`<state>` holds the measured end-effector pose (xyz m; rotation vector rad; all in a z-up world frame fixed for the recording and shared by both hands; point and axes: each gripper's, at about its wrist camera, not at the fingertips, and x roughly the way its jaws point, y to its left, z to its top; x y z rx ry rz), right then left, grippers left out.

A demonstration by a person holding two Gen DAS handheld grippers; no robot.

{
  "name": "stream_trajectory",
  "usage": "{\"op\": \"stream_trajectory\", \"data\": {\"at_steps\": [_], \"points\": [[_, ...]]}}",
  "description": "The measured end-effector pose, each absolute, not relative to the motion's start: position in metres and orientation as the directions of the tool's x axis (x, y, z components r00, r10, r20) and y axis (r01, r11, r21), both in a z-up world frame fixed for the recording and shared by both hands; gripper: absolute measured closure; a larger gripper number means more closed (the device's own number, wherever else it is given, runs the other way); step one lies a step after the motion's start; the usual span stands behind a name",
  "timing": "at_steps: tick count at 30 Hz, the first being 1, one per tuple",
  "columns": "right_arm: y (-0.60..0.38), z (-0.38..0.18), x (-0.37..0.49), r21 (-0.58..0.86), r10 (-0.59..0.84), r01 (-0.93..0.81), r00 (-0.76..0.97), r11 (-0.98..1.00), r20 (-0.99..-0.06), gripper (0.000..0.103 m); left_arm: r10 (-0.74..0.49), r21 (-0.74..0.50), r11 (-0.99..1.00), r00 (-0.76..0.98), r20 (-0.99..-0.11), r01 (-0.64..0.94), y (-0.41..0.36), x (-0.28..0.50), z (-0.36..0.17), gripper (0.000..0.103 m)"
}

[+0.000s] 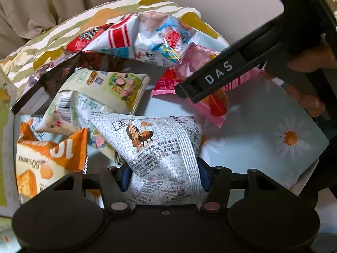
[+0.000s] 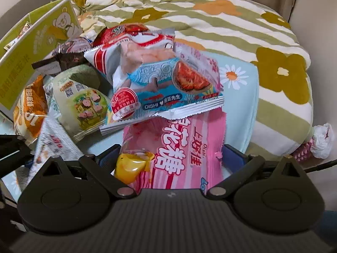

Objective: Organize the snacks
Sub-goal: 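Grasp a white printed bag with left tool while right tool grasps pink bag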

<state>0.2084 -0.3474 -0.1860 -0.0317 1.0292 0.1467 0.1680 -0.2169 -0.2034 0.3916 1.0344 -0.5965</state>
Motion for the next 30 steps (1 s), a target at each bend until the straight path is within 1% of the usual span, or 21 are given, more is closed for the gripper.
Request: {"op": "stream_trajectory", "data": {"at_steps": [5,7,10,12,22,30], "points": [[-0.342,-0.191,0.208,0.022,0.107,-0.173,0.499,0.985,-0.860,0.000,-0.269,0.025,0.794,0.387,-0.882,0.608,-0.214,0.167,-0.201,0.039],[-0.343,-0.193,0.206,0.058,0.136,-0.172,0.486,0.983,-0.864,0.008,-0.269,0.025,0.799,0.394,-0.879,0.600,-0.213,0.166,-0.200,0.039],[-0.347,-0.191,0.202,0.083,0.149,-0.155,0.485,0.984,-0.862,0.013,-0.264,0.032,0.805,0.406,-0.875,0.593,-0.215,0.159,-0.195,0.039],[-0.348,-0.188,0.198,0.092,0.153,-0.149,0.481,0.985,-0.863,0.014,-0.264,0.033,0.808,0.413,-0.872,0.588,-0.215,0.155,-0.192,0.039],[-0.348,-0.159,0.165,0.133,0.193,-0.154,0.503,0.979,-0.842,0.015,-0.267,0.049,0.833,0.478,-0.837,0.551,-0.205,0.122,-0.157,0.040],[-0.344,-0.118,0.135,0.144,0.220,-0.179,0.553,0.973,-0.804,0.015,-0.265,0.026,0.893,0.570,-0.778,0.450,-0.174,0.094,-0.108,0.040]]}}
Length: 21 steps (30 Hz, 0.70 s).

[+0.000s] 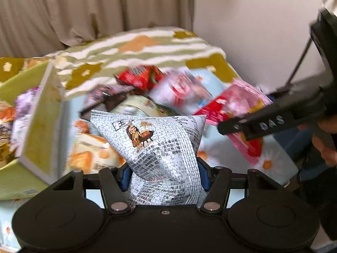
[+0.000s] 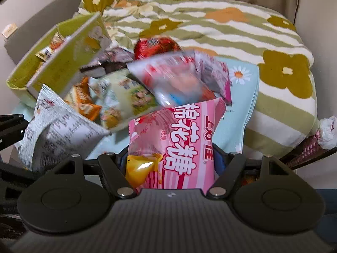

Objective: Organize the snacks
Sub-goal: 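Carry both bags over the box and open both tools to drop them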

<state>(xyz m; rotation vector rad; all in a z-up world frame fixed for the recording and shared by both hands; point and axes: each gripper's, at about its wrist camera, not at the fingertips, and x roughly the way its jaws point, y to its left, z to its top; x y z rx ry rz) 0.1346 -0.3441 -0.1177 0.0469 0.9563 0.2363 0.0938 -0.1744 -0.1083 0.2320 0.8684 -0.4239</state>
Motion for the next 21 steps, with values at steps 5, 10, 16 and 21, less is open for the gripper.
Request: {"op": "stream_trajectory", "data": {"at_steps": [5,10,16,21], "points": [[-0.331,-0.085,0.123,0.141,0.256,-0.233,0.604,0.962,-0.754,0.015,-0.215,0.056,0.929,0.658,-0.722,0.365,-0.150,0.081,-0.076,0.040],[-0.300,-0.057,0.125,0.134,0.299,-0.295,0.639,0.946,-0.708,0.015,-0.153,0.067,0.962,0.723,-0.674,0.265,-0.114,0.075,-0.047,0.040],[-0.246,-0.033,0.145,0.156,0.354,-0.341,0.658,0.927,-0.665,0.015,-0.104,0.071,0.978,0.757,-0.645,0.195,-0.062,0.088,-0.025,0.039],[-0.190,-0.020,0.167,0.184,0.389,-0.359,0.666,0.915,-0.636,0.015,-0.076,0.056,0.988,0.761,-0.644,0.146,-0.007,0.114,-0.012,0.039]]}}
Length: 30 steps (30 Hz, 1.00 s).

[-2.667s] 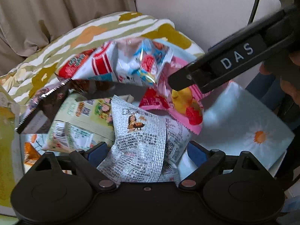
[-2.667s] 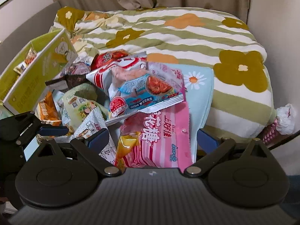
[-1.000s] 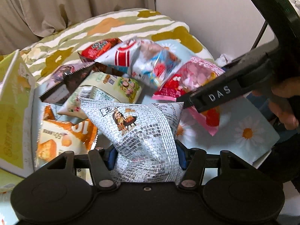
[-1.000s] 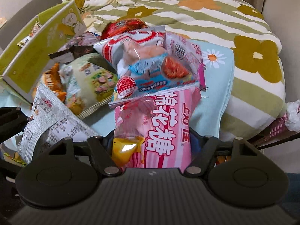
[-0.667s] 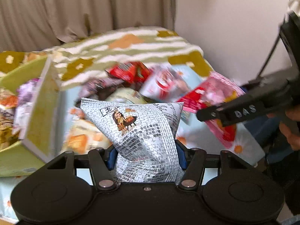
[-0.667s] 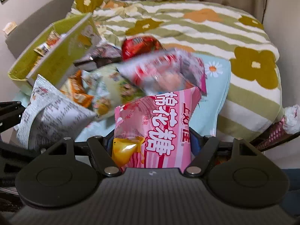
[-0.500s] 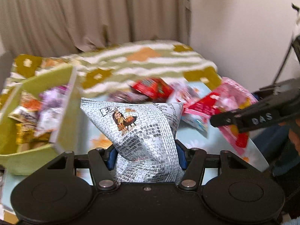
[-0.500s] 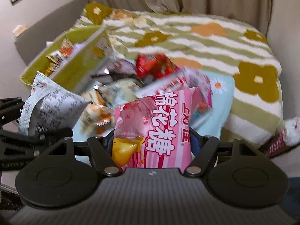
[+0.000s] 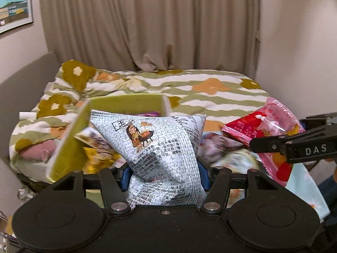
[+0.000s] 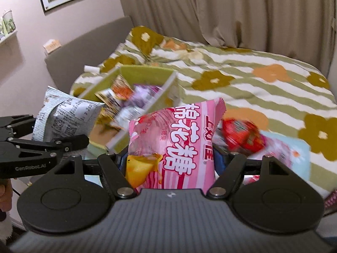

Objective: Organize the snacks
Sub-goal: 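Carry both bags over the box and open both tools to drop them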

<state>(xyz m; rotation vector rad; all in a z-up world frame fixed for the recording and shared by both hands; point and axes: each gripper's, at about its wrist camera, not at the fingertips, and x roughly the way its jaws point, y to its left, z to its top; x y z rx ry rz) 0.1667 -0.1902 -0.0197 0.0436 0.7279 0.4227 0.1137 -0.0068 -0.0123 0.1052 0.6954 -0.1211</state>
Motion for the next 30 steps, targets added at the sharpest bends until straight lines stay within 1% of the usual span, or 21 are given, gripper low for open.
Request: {"op": "stream_trajectory", "data": {"at_steps": [4,7,13,18,19,20,21,22,25,30], "points": [[-0.147,-0.016,0.191,0.207,0.407,-0.361,0.664,0.909,-0.627,0.015,-0.053,0.059,0.991,0.761,-0.646,0.119,0.038,0.141,-0.009,0.039],[-0.117,-0.016,0.210,0.213,0.400,-0.348,0.666,0.913,-0.629,0.015,-0.058,0.038,0.993,0.747,-0.663,0.111,0.071,0.168,-0.013,0.039],[-0.074,-0.030,0.241,0.220,0.353,-0.279,0.665,0.935,-0.659,0.014,-0.118,0.005,0.985,0.707,-0.697,0.170,0.111,0.214,-0.039,0.039],[-0.049,-0.048,0.256,0.231,0.305,-0.199,0.661,0.952,-0.686,0.014,-0.175,-0.029,0.973,0.655,-0.735,0.228,0.130,0.234,-0.066,0.038],[-0.044,-0.051,0.257,0.233,0.297,-0.186,0.661,0.955,-0.689,0.014,-0.191,-0.046,0.971,0.649,-0.737,0.234,0.134,0.236,-0.070,0.031],[-0.040,-0.053,0.258,0.231,0.286,-0.172,0.662,0.958,-0.693,0.014,-0.199,-0.053,0.970,0.646,-0.737,0.238,0.138,0.238,-0.073,0.012],[-0.036,-0.056,0.258,0.227,0.276,-0.161,0.662,0.960,-0.697,0.014,-0.199,-0.050,0.969,0.647,-0.736,0.241,0.140,0.237,-0.075,0.003],[-0.032,-0.058,0.259,0.221,0.264,-0.150,0.662,0.964,-0.701,0.013,-0.196,-0.041,0.969,0.655,-0.730,0.244,0.142,0.235,-0.077,0.000],[-0.026,-0.063,0.259,0.212,0.242,-0.126,0.659,0.969,-0.712,0.013,-0.210,-0.040,0.963,0.645,-0.735,0.267,0.148,0.230,-0.081,0.000],[-0.019,-0.067,0.260,0.206,0.226,-0.108,0.647,0.973,-0.728,0.012,-0.214,-0.069,0.967,0.631,-0.746,0.247,0.160,0.221,-0.083,0.000]]}}
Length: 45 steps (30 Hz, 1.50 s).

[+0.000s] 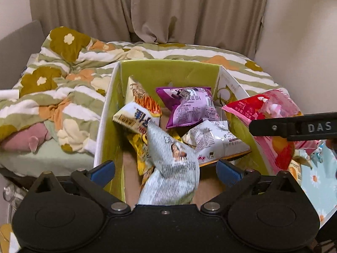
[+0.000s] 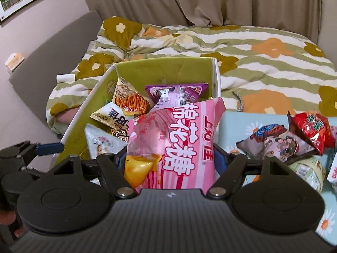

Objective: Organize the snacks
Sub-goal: 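Carry both bags over the box and open both tools to drop them, then grasp a green-white bag with left tool while right tool grasps Oishi shrimp bag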

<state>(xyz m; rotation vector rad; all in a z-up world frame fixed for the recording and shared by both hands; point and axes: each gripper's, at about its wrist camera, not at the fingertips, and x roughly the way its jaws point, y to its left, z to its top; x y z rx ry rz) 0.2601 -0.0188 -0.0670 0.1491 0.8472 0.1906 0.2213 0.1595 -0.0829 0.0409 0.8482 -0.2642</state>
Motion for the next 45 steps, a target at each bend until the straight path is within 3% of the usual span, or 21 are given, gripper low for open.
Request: {"op": "stream_trajectory", "data": {"at_steps": [9,14,28,45], "points": [[0.000,-0.068,0.255,0.203,0.239,-0.134,0.676,0.970,-0.697,0.010,-0.171,-0.081,0.983,0.665,-0.727,0.164,0.176,0.202,-0.069,0.000],[0.012,-0.079,0.256,0.201,0.237,-0.132,0.677,0.971,-0.697,0.000,-0.149,-0.073,0.987,0.677,-0.721,0.141,0.180,0.198,-0.068,0.000],[0.014,-0.089,0.236,0.164,0.212,-0.136,0.715,0.977,-0.666,0.000,-0.136,-0.070,0.990,0.666,-0.733,0.126,0.181,0.183,-0.075,0.000],[-0.020,-0.030,0.193,0.166,0.179,-0.097,0.770,0.981,-0.612,0.000,-0.209,-0.054,0.972,0.728,-0.653,0.231,0.153,0.167,-0.029,0.000]]}}
